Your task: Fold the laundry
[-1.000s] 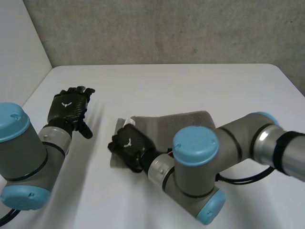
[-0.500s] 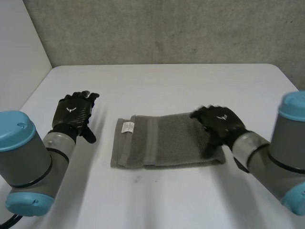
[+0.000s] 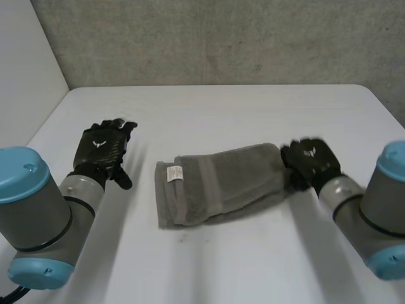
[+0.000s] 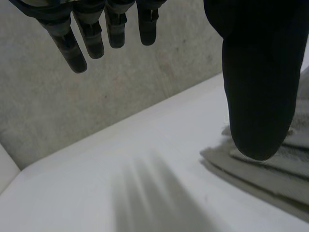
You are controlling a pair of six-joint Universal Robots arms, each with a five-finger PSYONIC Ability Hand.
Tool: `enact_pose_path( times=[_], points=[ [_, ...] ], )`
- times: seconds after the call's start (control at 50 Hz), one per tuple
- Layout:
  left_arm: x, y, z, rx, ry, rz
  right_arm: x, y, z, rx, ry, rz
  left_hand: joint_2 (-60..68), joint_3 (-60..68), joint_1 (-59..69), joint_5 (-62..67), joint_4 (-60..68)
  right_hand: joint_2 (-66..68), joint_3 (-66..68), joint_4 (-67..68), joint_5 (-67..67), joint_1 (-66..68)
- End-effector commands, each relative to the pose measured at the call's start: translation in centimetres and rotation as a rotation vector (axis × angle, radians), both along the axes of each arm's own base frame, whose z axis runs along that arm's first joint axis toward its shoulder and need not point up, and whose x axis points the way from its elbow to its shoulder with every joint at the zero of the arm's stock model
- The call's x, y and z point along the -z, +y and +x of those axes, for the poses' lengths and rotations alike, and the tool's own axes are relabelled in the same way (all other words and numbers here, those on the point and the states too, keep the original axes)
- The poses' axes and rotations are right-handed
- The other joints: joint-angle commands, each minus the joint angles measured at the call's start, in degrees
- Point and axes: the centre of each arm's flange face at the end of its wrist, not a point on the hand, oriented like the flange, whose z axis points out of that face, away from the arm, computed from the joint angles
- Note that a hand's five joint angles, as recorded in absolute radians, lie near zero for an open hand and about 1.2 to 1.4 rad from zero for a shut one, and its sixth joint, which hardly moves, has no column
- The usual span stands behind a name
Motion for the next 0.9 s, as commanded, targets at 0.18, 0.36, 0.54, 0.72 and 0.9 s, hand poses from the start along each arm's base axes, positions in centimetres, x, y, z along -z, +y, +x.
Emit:
enact_pose_path(
  times=[0.18,0.36,0.54,0.72,0.9],
  points=[
    [-11.6,0.6,-1.9,0.05,0.178,-0.073,-1.8,10.9,15.6,-0.558,0.025,-0.071,0.5,0.5,-0.3,-1.8,0.3,12.9,12.4,11.9,14.2,27.5],
    [-13.3,0.1,-2.2,0.052,0.26,-0.037,0.4,12.6,16.2,-0.571,0.063,-0.024,0.5,0.5,-0.3,-1.8,0.3,-50.2,-50.7,-51.2,-48.9,-35.6],
    [-9.4,-1.0,-3.3,0.052,0.218,0.058,-5.3,6.6,12.1,-0.294,-0.226,0.055,0.5,0.5,-0.3,-1.8,0.3,-57.1,-57.6,-58.1,-55.8,-42.5],
    [-1.9,0.2,-6.2,0.105,0.11,0.24,-3.1,3.0,8.8,-0.16,-0.259,0.258,0.5,0.5,-0.3,-1.8,0.3,-57.1,-57.6,-58.1,-55.8,-42.5],
    [4.0,0.3,-6.3,0.047,0.006,0.36,2.3,2.6,9.6,-0.188,-0.185,0.399,0.5,0.5,-0.3,-1.8,0.3,-57.1,-57.6,-58.1,-55.8,-42.5]
  ],
)
